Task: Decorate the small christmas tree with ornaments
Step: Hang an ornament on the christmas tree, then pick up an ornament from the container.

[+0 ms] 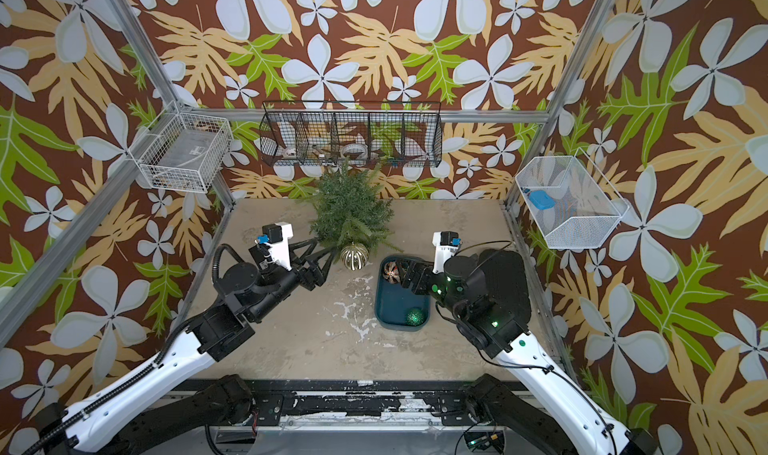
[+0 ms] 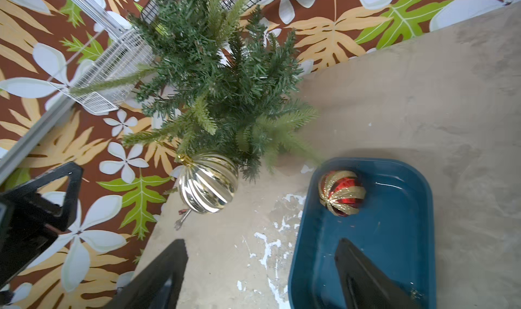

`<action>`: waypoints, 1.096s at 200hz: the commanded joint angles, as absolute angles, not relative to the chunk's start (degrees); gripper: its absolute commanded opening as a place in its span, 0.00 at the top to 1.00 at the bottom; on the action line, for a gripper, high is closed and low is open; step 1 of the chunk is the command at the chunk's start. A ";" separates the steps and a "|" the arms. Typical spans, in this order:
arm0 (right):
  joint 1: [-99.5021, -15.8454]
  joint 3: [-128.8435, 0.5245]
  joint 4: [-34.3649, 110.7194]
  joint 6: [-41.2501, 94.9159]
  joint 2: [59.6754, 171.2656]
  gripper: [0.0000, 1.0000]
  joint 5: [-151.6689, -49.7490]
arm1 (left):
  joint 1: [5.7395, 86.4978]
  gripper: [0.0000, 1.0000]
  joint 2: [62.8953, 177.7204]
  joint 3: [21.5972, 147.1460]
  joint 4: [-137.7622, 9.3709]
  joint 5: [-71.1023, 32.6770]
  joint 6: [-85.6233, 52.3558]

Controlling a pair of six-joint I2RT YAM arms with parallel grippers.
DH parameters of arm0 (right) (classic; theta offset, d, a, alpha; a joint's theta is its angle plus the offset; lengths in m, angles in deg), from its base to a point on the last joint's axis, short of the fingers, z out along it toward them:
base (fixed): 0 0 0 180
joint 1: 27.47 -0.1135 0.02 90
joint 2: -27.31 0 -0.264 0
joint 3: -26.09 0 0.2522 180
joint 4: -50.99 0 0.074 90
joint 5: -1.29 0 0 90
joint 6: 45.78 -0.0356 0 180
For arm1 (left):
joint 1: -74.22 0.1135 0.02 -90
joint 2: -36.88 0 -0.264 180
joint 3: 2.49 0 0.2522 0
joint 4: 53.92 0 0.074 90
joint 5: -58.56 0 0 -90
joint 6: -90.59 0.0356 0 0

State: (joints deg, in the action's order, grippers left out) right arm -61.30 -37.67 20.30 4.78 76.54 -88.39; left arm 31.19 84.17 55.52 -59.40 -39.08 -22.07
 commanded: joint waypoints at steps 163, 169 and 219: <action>-61.13 -36.76 30.40 7.26 105.99 0.08 -82.51 | 31.23 0.00 58.58 29.90 -76.55 -42.61 -40.53; -61.13 -37.41 30.79 7.38 107.31 0.08 -82.60 | 31.16 0.00 58.59 29.99 -76.47 -42.52 -40.33; -61.05 -42.28 31.71 5.73 116.53 0.10 -80.23 | 31.15 0.00 57.99 29.95 -76.77 -42.72 -40.11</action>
State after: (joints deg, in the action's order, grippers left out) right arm -61.19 -41.08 30.13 7.05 114.15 -82.62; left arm 31.19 58.44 29.86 -76.63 -42.71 -40.14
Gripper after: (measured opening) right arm 0.908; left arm 0.997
